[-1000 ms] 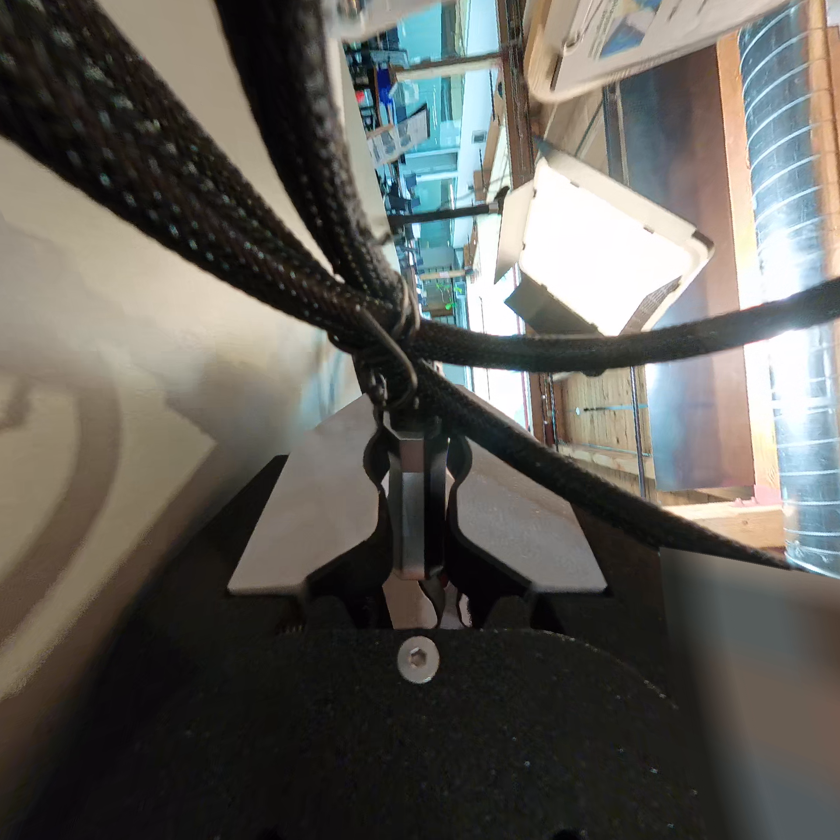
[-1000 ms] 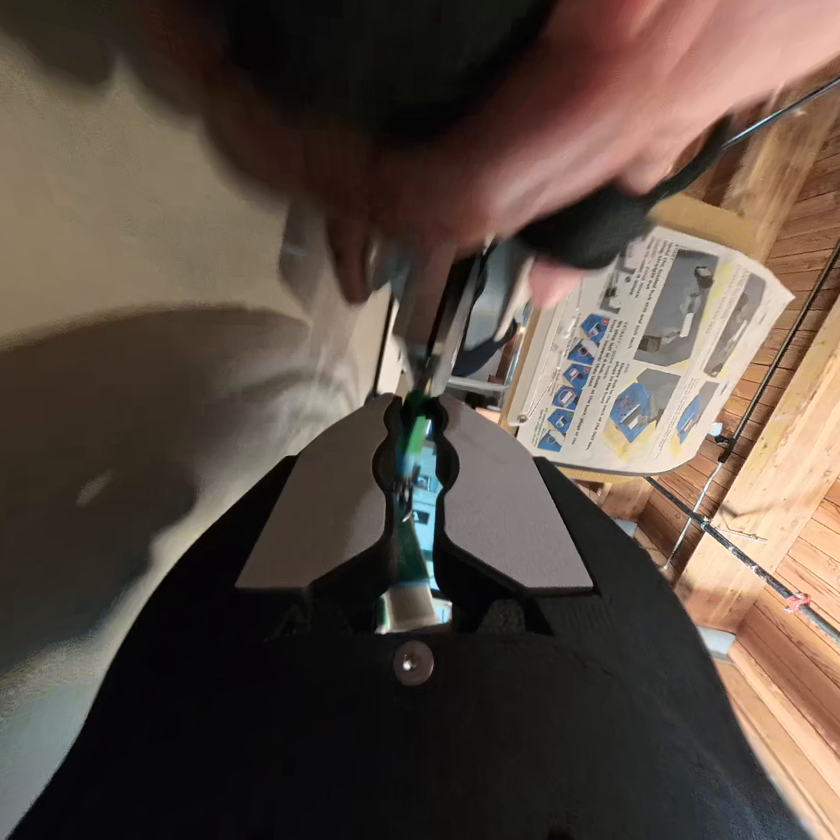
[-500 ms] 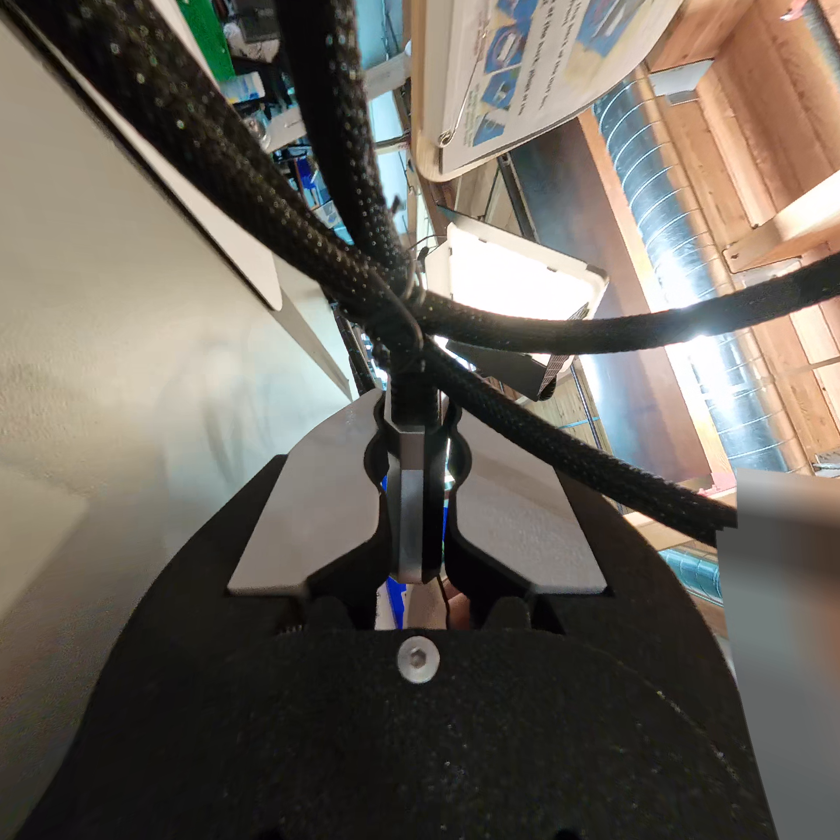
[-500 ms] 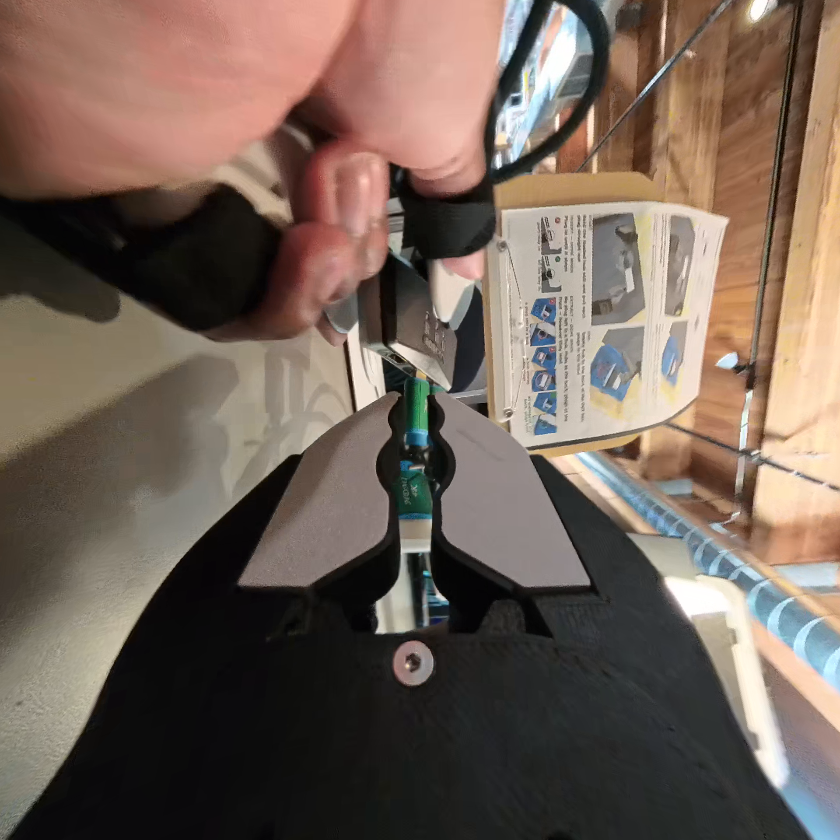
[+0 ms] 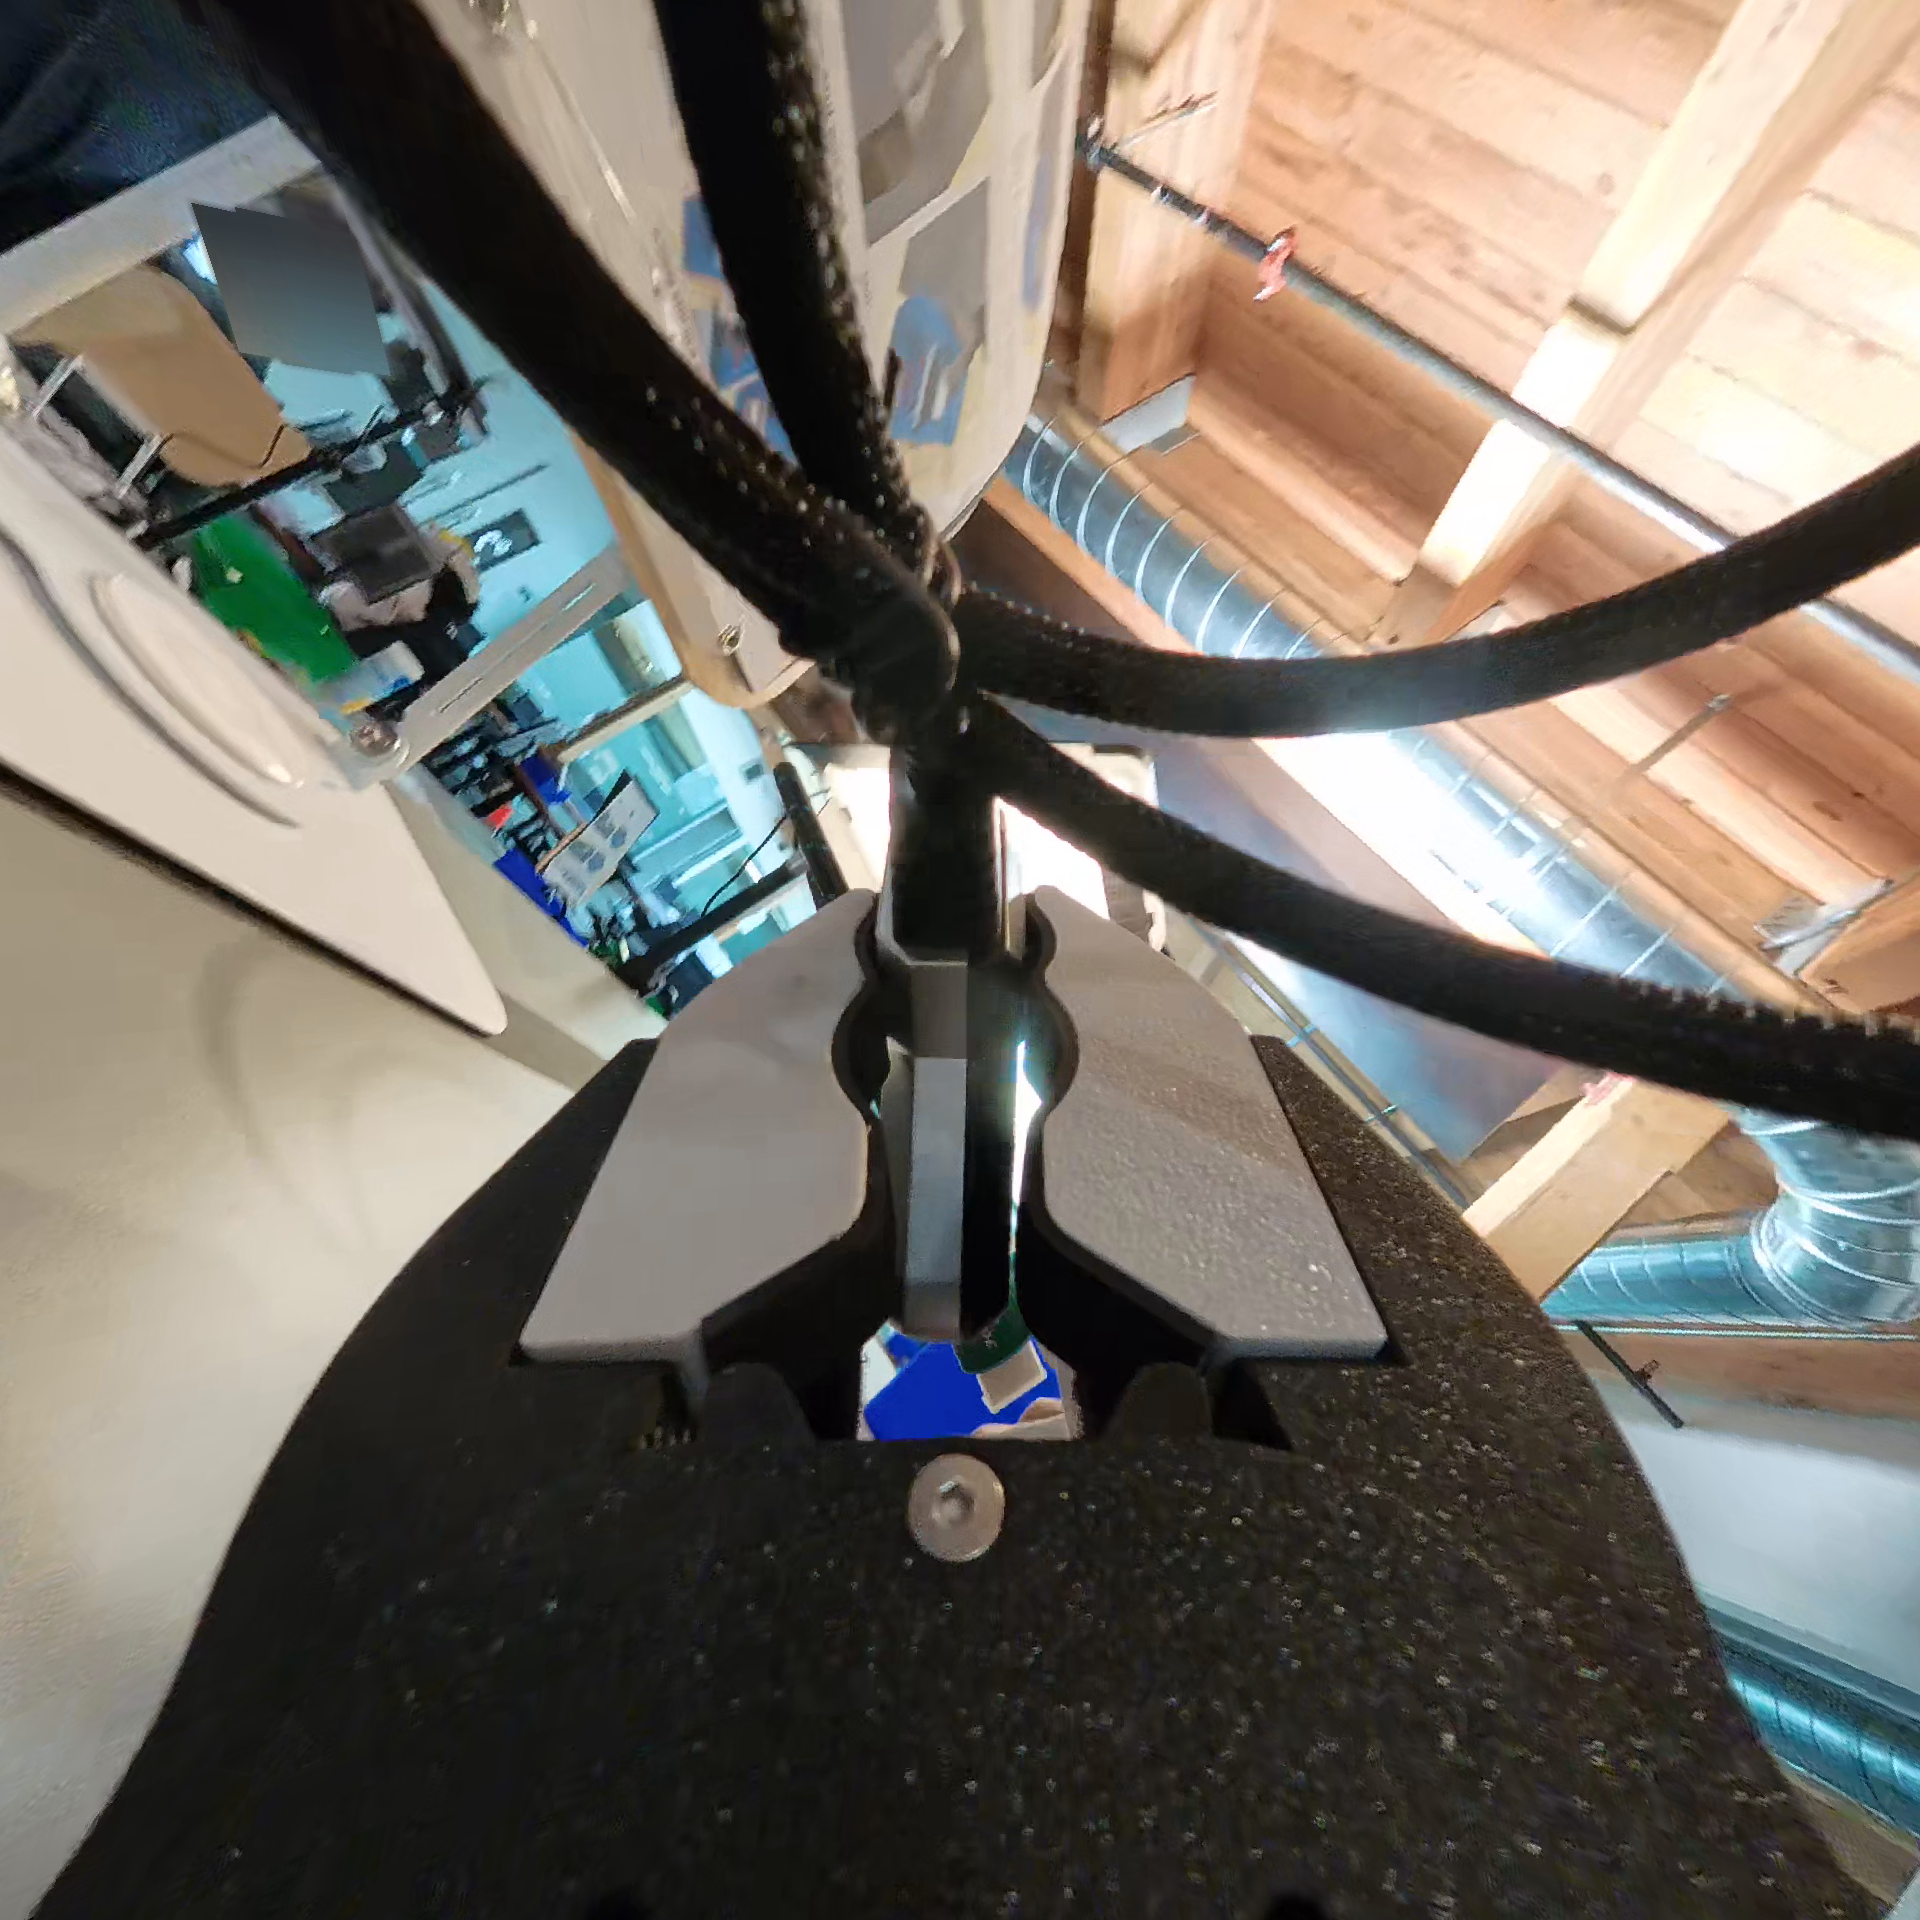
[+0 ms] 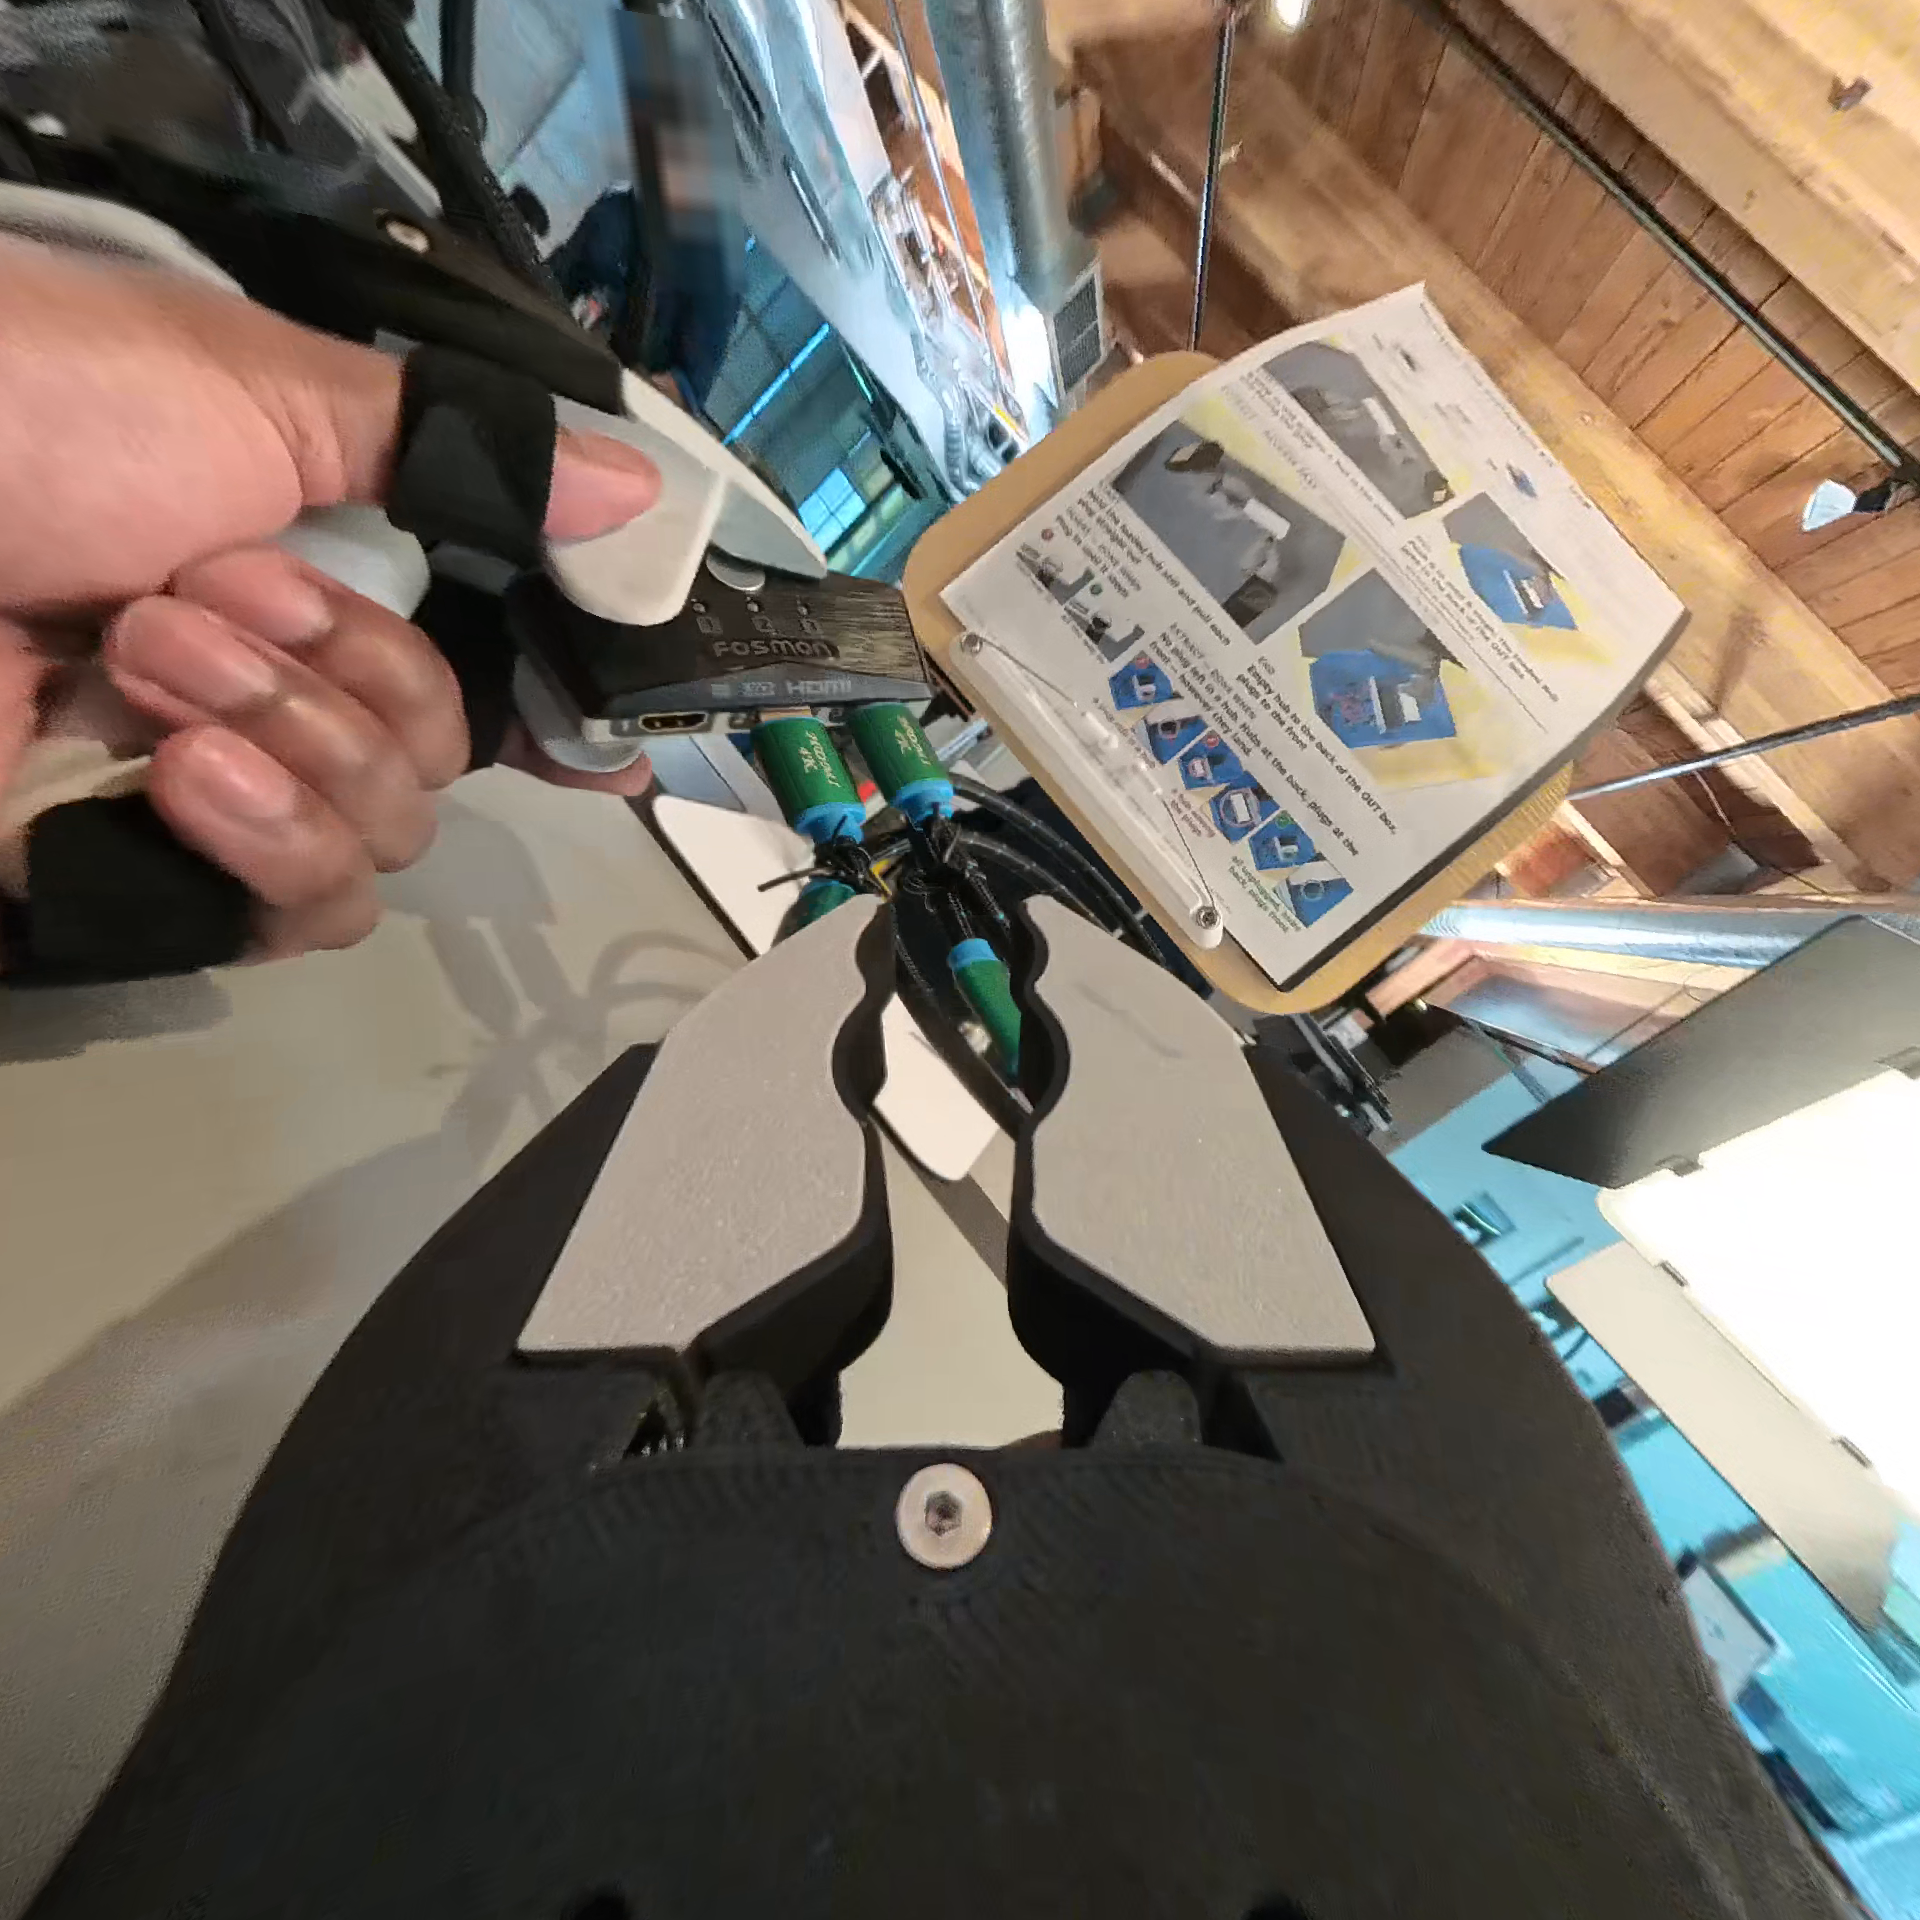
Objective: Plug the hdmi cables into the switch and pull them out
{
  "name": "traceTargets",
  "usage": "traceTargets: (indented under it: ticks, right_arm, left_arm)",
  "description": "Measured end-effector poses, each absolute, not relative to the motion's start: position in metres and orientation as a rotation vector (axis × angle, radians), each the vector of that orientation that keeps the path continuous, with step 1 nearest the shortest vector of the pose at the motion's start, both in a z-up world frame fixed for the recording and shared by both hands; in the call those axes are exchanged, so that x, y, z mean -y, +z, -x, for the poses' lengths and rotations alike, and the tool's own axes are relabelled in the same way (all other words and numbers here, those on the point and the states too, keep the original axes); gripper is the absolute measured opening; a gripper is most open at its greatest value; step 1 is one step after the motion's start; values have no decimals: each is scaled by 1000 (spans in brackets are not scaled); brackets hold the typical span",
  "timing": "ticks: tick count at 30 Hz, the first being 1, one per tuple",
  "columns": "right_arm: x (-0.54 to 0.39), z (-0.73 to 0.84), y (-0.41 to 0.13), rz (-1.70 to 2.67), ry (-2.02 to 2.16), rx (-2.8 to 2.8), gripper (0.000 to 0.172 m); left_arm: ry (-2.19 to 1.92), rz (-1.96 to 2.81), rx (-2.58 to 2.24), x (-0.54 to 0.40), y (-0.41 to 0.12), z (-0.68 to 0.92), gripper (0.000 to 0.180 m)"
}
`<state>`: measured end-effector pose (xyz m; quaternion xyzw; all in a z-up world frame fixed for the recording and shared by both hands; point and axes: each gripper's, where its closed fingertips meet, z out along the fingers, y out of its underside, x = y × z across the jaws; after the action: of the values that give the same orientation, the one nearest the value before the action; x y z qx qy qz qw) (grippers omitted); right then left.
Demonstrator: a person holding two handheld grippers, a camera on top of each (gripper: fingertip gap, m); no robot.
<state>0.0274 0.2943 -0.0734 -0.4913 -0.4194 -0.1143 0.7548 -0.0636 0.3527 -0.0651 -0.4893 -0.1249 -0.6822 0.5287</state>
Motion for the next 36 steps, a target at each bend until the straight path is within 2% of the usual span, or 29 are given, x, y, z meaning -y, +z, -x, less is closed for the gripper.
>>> traceTargets:
  ticks: [3, 5, 7, 9, 11, 13, 18, 28, 30, 32, 36]
  right_arm:
    - [-286, -23, -72, 1053, -145, 937, 22]
    - [-279, -20, -68, 1079, -46, 898, 15]
    - [-264, -6, -62, 1191, 191, 774, 17]
    - [-233, 32, -58, 1257, 542, 662, 4]
    - [-214, 72, -68, 1356, 731, 667, 12]
    - [-211, 86, -73, 1393, 769, 699, 12]
    - [-242, 42, -66, 1419, 1086, 363, 25]
    - [-261, 6, -87, 1606, 1010, 250, 24]
    - [-264, 6, -90, 1635, 1073, 222, 33]
    - [-264, 9, -89, 1630, 1195, 224, 49]
    - [-270, 0, -80, 1566, 1320, 190, 54]
  left_arm:
    - [-1628, 1032, 322, -348, -58, 76, 22]
    - [-1644, 1001, 354, -348, -59, 83, 22]
    - [-1645, 982, 380, -348, -60, 89, 22]
    - [-1640, 978, 388, -349, -59, 93, 22]
    - [-1632, 983, 386, -349, -59, 96, 22]
    - [-1627, 978, 382, -348, -59, 98, 22]
    - [-1642, 964, 332, -341, -56, 83, 22]
    - [-1632, 820, 406, -336, -47, 104, 22]
    - [-1659, 785, 390, -333, -40, 103, 22]
    - [-1670, 800, 342, -330, -35, 95, 22]
    - [-1678, 893, 240, -328, -33, 68, 22]
